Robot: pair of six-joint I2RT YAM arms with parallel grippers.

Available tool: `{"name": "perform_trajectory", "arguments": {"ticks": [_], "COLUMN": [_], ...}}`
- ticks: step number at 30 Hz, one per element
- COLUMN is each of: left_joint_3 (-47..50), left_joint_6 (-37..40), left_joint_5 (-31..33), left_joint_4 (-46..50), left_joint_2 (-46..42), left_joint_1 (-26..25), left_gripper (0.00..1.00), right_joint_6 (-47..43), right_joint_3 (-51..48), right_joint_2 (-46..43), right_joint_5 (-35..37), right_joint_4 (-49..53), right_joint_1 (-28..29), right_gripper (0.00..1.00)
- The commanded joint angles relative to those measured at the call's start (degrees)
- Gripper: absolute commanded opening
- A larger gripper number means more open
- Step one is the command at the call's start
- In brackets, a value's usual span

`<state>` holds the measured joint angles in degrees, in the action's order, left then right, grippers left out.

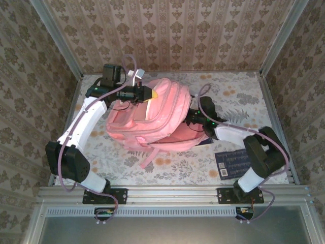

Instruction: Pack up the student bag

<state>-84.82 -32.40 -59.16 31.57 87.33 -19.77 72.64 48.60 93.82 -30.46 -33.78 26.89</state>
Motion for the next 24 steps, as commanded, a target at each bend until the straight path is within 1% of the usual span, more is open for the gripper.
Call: {"name": "perform_trajectory", "arguments": {"ticks": [1,3,4,5,6,8,10,13,15,17,21,24], "left_joint_3": [-3.65,-3.78,-3.74,-3.65,-3.42,-3.19,-2.99,-3.27,-3.47,-3.69,-3.39,-2.97], "left_joint_6": [-0.92,-1.29,-1.57,-2.02,-2.42,-3.04,-3.43,-3.32,-2.17,-0.8,-0.07,0.18], "left_joint_5": [-6.39,-6.38,-6.21,-6.06,-5.91,-5.17,-4.38,-3.08,-1.35,1.8,6.72,8.53], "left_joint_4": [-7.02,-7.36,-7.67,-8.42,-9.11,-9.82,-10.2,-9.44,-7.99,-5.86,-4.51,-4.76], "left_joint_2": [-1.48,-0.9,-0.68,-0.5,-0.31,0.17,0.57,1.33,1.86,2.44,4.28,5.75], "left_joint_1": [0.16,0.17,0.21,0.25,0.25,0.39,0.82,1.84,2.57,3.31,4.75,5.7], "left_gripper": [0.0,0.0,0.0,0.0,0.0,0.0,0.0,0.0,0.0,0.0,0.0,0.0], "right_joint_6": [2.24,2.26,2.12,1.77,1.15,-1.01,-4.16,-13.39,-19.34,-23.99,-31.45,-35.66], "right_joint_3": [7.19,10.44,12.0,13.53,14.7,17.03,17.91,17.93,17.06,14.84,12.21,9.56], "right_joint_2": [5.36,9.23,11.16,12.74,14.02,16.09,15.97,11.8,7.93,3.26,-4.87,-10.34], "right_joint_5": [1.45,1.69,1.84,2.16,2.39,3.07,4.73,10.27,16.05,21.65,29.45,32.0], "right_joint_4": [-8.3,-8.08,-7.77,-7.04,-6.25,-2.91,1.89,13.25,21.47,26.3,35.19,39.14], "right_joint_1": [3.52,5.43,6.34,7.11,7.82,8.76,9.15,9.58,9.76,9.58,9.15,8.51], "right_gripper": [0.01,0.06,0.1,0.18,0.28,0.53,0.7,0.84,0.88,0.92,0.93,0.91]}}
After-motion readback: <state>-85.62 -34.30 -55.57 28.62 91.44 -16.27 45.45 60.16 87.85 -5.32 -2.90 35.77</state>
